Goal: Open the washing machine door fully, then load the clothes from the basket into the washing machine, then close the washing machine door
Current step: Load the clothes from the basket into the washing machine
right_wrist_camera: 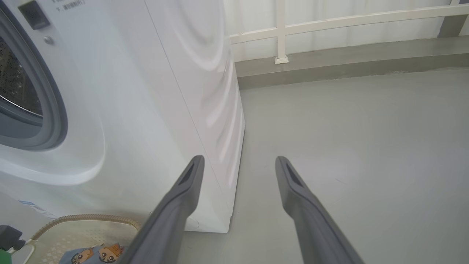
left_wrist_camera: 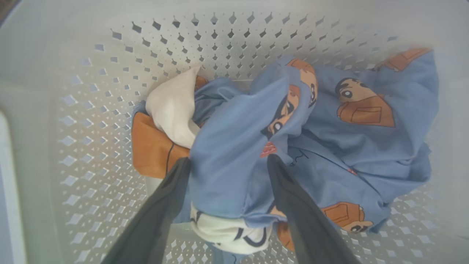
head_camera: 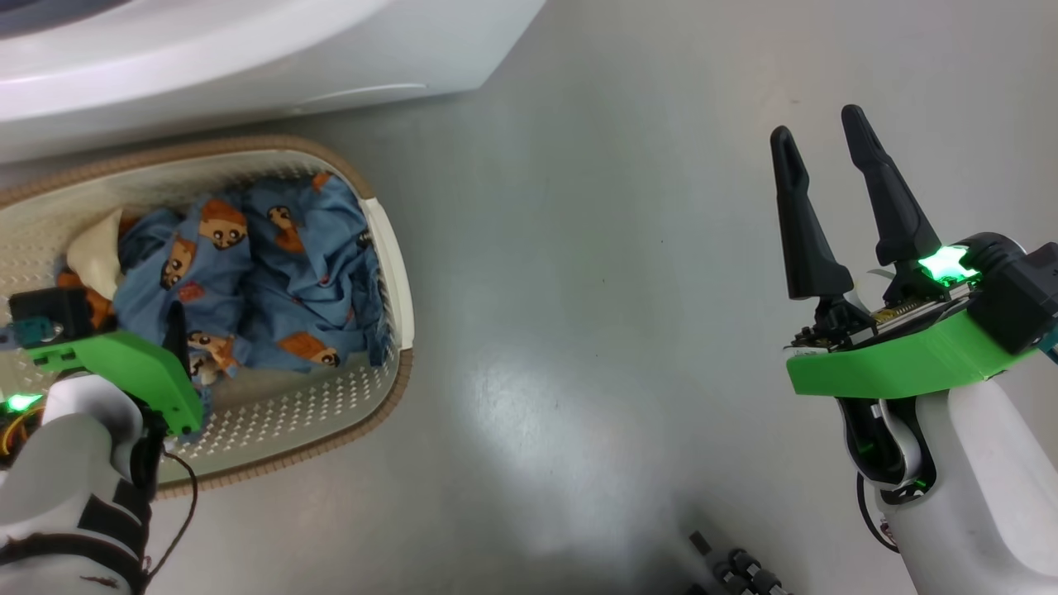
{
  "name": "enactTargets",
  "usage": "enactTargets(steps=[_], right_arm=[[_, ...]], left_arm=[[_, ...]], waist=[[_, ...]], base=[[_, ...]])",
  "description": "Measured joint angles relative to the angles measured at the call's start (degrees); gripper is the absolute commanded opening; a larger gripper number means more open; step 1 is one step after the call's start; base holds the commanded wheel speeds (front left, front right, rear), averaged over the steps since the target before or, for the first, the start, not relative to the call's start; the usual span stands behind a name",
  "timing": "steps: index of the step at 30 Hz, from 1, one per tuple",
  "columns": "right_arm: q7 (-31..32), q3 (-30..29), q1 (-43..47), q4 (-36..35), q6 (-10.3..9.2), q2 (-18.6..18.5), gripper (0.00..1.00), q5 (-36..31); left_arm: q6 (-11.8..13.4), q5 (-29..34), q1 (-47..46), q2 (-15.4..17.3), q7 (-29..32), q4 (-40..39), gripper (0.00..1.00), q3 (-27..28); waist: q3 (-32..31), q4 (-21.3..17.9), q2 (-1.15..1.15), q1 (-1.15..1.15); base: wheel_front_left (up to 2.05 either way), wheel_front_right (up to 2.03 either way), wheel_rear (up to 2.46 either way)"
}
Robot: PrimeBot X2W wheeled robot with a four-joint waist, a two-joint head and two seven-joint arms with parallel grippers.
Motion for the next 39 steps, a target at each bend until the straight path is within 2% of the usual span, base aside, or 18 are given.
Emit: enactTargets(steps=[17, 25, 26, 27, 29, 30, 39], right_arm=[[0.00, 0.92, -1.57, -0.76, 0.00, -0.09, 1.00, -0.46], [0.00, 1.79, -2.10, -0.91, 0.00, -0.09, 1.00, -0.96], [0.00, 1.79, -2.11, -0.91, 0.00, -0.09, 1.00, -0.96], [0.00, 1.79, -2.11, -0.90, 0.00, -0.09, 1.00, -0.96], [0.00, 1.83, -2.13, -0.90, 0.00, -0.09, 1.00, -0.96], [0.00, 1.83, -2.13, -0.88, 0.00, -0.10, 1.00, -0.96], [0.00, 1.86, -2.10, -0.34, 0.00, -0.49, 1.00, -0.96]], left_arm=[[-4.09, -1.82, -2.77, 0.37, 4.99, 0.20, 1.00, -1.24], [-4.69, -3.20, -3.68, -0.04, 6.46, 0.23, 1.00, -3.20], [-4.69, -3.46, -3.69, -0.15, 6.46, 0.24, 0.83, -3.53], [-4.69, -3.78, -3.70, -0.35, 6.48, 0.24, 0.49, -3.82], [-4.69, -4.36, -3.70, -0.80, 6.51, 0.21, 0.21, -4.59], [-4.69, -4.66, -3.69, -1.02, 6.53, 0.19, 0.00, -5.02], [-4.70, -8.70, -2.56, -1.34, 6.46, -1.22, 0.00, -8.34]], waist=[[3.27, -0.10, 0.00, 0.00], [4.54, -0.23, 0.00, 0.00], [4.63, -0.24, 0.00, 0.00], [4.62, -0.22, 0.00, 0.00], [4.42, -0.17, 0.00, 0.00], [4.28, -0.15, 0.00, 0.00], [1.31, 0.23, 0.00, 0.00]], base=[[0.00, 0.00, 0.00], [0.00, 0.00, 0.00], [0.00, 0.00, 0.00], [0.00, 0.00, 0.00], [0.00, 0.00, 0.00], [0.00, 0.00, 0.00], [0.00, 0.00, 0.00]])
